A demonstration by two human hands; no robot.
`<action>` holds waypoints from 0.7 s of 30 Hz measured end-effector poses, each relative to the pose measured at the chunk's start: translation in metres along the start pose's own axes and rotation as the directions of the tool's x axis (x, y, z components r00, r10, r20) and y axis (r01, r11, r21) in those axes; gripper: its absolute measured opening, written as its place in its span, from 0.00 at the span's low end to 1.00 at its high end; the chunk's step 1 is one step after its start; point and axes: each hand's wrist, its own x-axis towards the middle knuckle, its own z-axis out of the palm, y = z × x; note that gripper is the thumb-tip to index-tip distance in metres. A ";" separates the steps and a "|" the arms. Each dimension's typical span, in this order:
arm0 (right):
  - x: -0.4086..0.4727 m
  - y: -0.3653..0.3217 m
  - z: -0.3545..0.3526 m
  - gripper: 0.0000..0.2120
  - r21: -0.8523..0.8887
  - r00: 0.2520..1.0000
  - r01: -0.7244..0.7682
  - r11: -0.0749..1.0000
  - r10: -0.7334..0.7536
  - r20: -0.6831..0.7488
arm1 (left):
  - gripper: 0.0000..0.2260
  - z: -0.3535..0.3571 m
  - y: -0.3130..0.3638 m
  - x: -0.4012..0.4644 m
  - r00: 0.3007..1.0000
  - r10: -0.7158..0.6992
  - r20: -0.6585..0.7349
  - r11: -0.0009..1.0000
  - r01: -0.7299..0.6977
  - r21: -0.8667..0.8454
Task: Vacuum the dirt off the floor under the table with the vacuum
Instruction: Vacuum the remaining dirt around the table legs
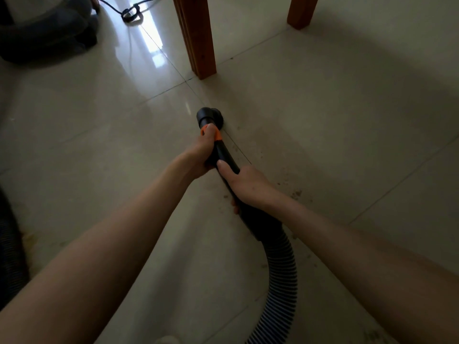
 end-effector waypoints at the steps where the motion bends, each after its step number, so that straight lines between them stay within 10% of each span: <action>1: 0.001 -0.001 0.000 0.30 0.007 1.000 0.001 1.000 -0.001 -0.002 | 0.12 0.001 0.002 0.001 1.000 -0.002 -0.001 1.000 0.002 0.003; 21: -0.081 0.033 0.009 0.27 -0.077 0.987 -0.016 0.997 0.028 0.157 | 0.15 -0.013 -0.068 -0.057 0.995 -0.091 0.027 0.982 0.094 -0.162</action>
